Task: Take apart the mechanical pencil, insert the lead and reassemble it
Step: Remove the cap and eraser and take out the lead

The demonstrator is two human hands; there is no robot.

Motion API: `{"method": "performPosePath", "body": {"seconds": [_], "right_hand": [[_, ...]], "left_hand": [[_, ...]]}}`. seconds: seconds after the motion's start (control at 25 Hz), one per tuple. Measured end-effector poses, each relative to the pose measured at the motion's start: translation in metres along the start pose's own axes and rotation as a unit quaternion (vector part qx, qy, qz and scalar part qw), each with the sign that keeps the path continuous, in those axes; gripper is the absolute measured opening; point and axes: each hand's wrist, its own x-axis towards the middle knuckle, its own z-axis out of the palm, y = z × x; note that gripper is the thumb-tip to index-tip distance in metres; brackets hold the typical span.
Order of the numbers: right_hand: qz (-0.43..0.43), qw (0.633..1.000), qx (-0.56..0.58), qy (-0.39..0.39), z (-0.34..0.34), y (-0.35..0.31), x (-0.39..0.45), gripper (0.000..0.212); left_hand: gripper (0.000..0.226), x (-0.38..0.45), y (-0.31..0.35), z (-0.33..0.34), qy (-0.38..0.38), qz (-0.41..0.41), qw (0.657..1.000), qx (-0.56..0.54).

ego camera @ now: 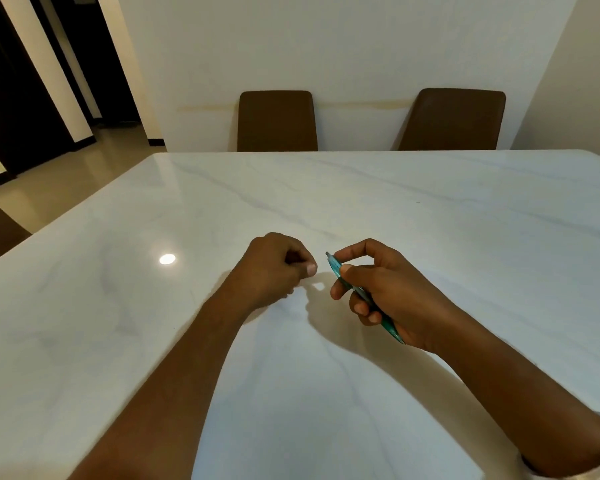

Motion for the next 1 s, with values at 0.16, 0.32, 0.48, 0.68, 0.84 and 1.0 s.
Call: {"method": "performPosePath", "body": {"seconds": [0.16,0.32,0.48,0.68,0.84,1.0], "right_hand": [[0.002,1.000,-0.007,0.019,-0.0004,0.0016,0.0024,0.016],[-0.001,1.000,-0.008,0.019,0.0000,0.0037,0.0042,0.016],[-0.007,1.000,-0.017,0.022,0.0002,0.0061,0.0069,0.016],[-0.013,0.999,-0.023,0.019,0.0009,0.0075,0.0074,0.016],[-0.009,1.000,-0.019,0.020,0.0001,0.0069,0.0068,0.016],[-0.007,0.999,-0.028,0.016,0.0015,0.0084,0.0071,0.016]], "left_hand": [[0.014,0.0018,-0.0037,-0.0021,-0.057,0.040,0.993,0.092],[0.017,-0.0027,0.0025,0.0010,-0.043,0.096,0.985,0.138],[0.019,-0.0020,-0.0003,-0.0020,-0.060,0.133,0.974,0.172],[0.016,-0.0025,0.0014,-0.0001,-0.087,0.125,0.971,0.185],[0.014,-0.0011,-0.0004,-0.0005,-0.042,0.106,0.980,0.164],[0.020,-0.0017,0.0001,-0.0006,-0.040,0.120,0.975,0.181]]}}
